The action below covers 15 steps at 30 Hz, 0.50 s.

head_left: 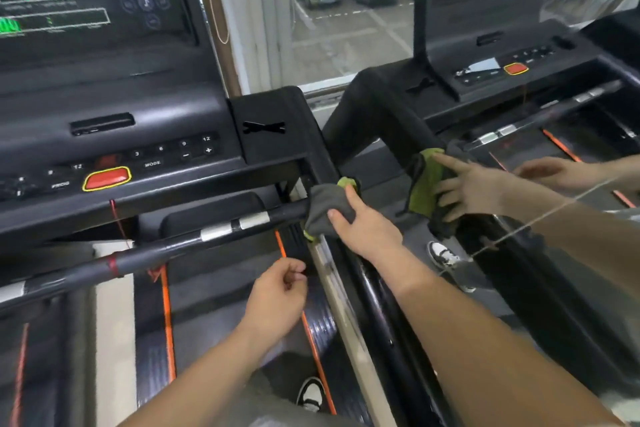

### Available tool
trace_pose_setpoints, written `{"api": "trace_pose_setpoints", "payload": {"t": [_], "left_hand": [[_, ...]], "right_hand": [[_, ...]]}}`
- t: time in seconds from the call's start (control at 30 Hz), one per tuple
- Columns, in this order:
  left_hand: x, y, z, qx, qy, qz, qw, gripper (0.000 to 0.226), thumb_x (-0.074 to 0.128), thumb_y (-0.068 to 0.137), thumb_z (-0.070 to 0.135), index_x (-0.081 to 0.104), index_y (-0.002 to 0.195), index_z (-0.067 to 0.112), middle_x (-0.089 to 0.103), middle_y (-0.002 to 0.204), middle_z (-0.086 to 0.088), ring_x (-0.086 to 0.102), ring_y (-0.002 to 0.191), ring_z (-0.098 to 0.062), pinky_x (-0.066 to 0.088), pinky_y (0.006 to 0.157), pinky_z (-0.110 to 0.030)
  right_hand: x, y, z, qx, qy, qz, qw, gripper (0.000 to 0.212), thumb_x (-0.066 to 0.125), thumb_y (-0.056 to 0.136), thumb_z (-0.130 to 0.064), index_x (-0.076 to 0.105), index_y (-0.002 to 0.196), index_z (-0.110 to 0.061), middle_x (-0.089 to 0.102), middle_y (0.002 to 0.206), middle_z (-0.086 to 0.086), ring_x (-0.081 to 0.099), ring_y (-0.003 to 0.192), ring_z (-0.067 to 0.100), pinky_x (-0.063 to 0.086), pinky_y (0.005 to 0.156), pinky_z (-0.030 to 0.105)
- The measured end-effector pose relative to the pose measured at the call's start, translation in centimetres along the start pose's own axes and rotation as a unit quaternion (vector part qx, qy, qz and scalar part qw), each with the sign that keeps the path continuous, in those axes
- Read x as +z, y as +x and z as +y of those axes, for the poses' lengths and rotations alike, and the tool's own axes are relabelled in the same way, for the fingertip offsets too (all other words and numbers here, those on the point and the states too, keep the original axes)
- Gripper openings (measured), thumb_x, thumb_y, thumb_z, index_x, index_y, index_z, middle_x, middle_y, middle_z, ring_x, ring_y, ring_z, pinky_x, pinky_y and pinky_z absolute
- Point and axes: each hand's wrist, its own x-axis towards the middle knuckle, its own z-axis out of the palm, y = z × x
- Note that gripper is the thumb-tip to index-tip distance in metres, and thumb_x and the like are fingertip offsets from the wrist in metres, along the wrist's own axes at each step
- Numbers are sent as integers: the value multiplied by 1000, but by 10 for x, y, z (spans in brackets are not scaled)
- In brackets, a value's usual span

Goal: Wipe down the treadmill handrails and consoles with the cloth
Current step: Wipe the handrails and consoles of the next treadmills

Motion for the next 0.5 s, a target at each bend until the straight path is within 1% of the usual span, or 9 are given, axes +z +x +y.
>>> {"api": "trace_pose_setpoints", "payload": {"t": [0.07, 0.1, 0.13, 0.2, 0.27, 0.33, 0.4, 0.47, 0.5], "left_hand": [[-9, -4, 2, -4, 7, 20, 1000, 26, 60, 91, -2, 66, 94, 23, 71, 86, -6, 63, 77, -16, 51, 80, -23], [-13, -6, 4, -4, 11, 24, 1000, 28, 60, 91, -4, 65, 95, 23, 71, 87, -7, 63, 78, -16, 51, 80, -22], [-15, -7, 5, -5, 11, 24, 1000, 28, 59, 91, -5, 65, 96, 23, 71, 89, -9, 63, 79, -15, 52, 81, -24], [-14, -7, 8, -7, 5, 17, 1000, 28, 59, 91, -4, 65, 97, 22, 71, 90, -12, 63, 78, -14, 55, 83, -32], [-4, -5, 11, 1, 9, 0, 1000, 25, 59, 90, -1, 66, 97, 22, 72, 89, -11, 64, 77, -15, 55, 82, -37], [12, -6, 11, 4, 13, -26, 1000, 22, 60, 91, 3, 67, 96, 22, 72, 86, -6, 65, 76, -16, 55, 80, -36], [28, -11, 11, -2, 17, -47, 999, 20, 60, 89, 6, 67, 92, 24, 70, 82, 0, 65, 74, -17, 54, 78, -35], [44, -20, 12, 5, 24, -74, 997, 15, 59, 81, 11, 66, 84, 24, 67, 73, 7, 63, 70, -18, 52, 73, -36], [50, -25, 13, 11, 26, -91, 995, 12, 57, 78, 12, 64, 79, 22, 64, 67, 10, 59, 65, -15, 49, 69, -34]], "right_hand": [[0, 26, -14, -10, 11, -11, 1000, 75, 37, 92, -73, 1, 156, -59, 57, 144, 13, 57, 127, 40, 49, 102, 51], [1, 32, -16, -13, 14, -15, 1000, 75, 37, 92, -73, 0, 155, -60, 56, 143, 13, 57, 126, 41, 50, 102, 51], [2, 34, -16, -13, 16, -19, 1000, 74, 38, 92, -73, 0, 155, -60, 56, 143, 13, 57, 126, 41, 50, 101, 51], [1, 22, -8, -18, 23, -17, 999, 74, 39, 94, -72, 3, 157, -58, 54, 144, 13, 56, 127, 40, 49, 103, 49], [3, -3, 10, -27, 46, -10, 999, 73, 45, 94, -69, 9, 157, -57, 50, 147, 11, 53, 131, 37, 46, 106, 45], [10, -37, 37, -30, 92, -10, 995, 75, 52, 92, -68, 14, 156, -59, 50, 148, 7, 51, 135, 30, 44, 110, 41], [21, -78, 69, -25, 123, -14, 992, 77, 54, 86, -72, 18, 153, -62, 55, 143, 1, 51, 136, 20, 41, 112, 35], [31, -116, 99, -8, 157, 0, 988, 80, 53, 80, -79, 27, 152, -59, 59, 142, -6, 53, 135, 12, 41, 114, 33], [36, -130, 112, 0, 167, 5, 986, 80, 54, 78, -82, 33, 151, -56, 60, 142, -11, 54, 135, 10, 42, 114, 33]]}}
